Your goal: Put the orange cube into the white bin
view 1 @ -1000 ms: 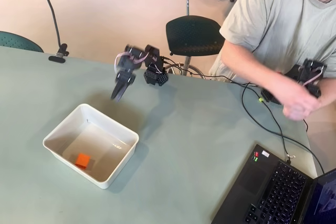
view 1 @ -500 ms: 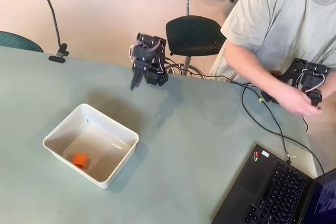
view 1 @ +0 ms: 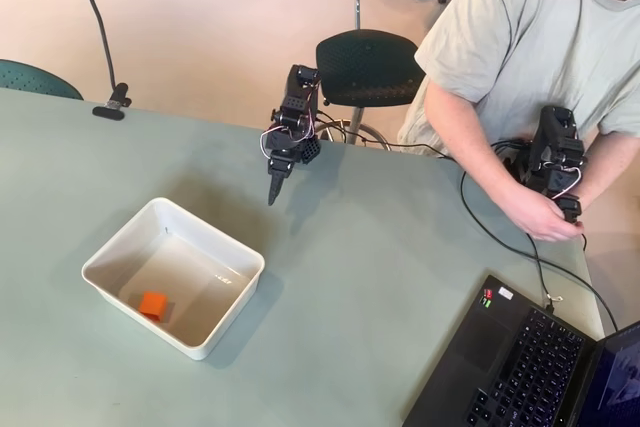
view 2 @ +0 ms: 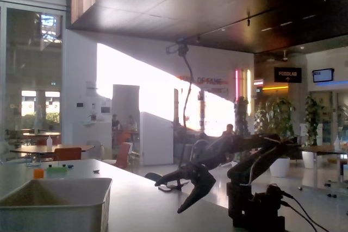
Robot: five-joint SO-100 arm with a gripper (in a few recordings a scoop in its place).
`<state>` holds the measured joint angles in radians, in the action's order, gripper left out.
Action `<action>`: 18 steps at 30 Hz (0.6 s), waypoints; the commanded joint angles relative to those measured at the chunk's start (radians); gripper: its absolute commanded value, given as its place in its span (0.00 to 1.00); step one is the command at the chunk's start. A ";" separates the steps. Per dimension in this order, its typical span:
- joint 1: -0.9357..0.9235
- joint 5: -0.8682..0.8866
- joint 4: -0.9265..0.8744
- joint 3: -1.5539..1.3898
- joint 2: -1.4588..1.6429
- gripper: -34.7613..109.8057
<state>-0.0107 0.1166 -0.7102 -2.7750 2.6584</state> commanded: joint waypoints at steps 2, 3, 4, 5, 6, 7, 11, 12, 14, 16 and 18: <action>-0.008 0.005 0.029 -0.081 0.083 0.64; -0.008 0.005 0.014 -0.089 0.084 0.64; -0.008 0.005 -0.006 -0.089 0.084 0.62; -0.008 0.005 -0.026 -0.087 0.084 0.60; -0.008 0.005 -0.044 -0.087 0.084 0.58; -0.008 0.005 -0.061 -0.086 0.084 0.56; -0.008 0.005 -0.104 -0.087 0.097 0.47; -0.008 0.005 -0.112 -0.086 0.097 0.46; -0.008 0.005 -0.132 -0.087 0.097 0.42; -0.008 0.005 -0.150 -0.097 0.097 0.40; -0.008 0.005 -0.173 -0.098 0.091 0.39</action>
<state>-0.0169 0.1166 -0.8606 -2.8777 2.7458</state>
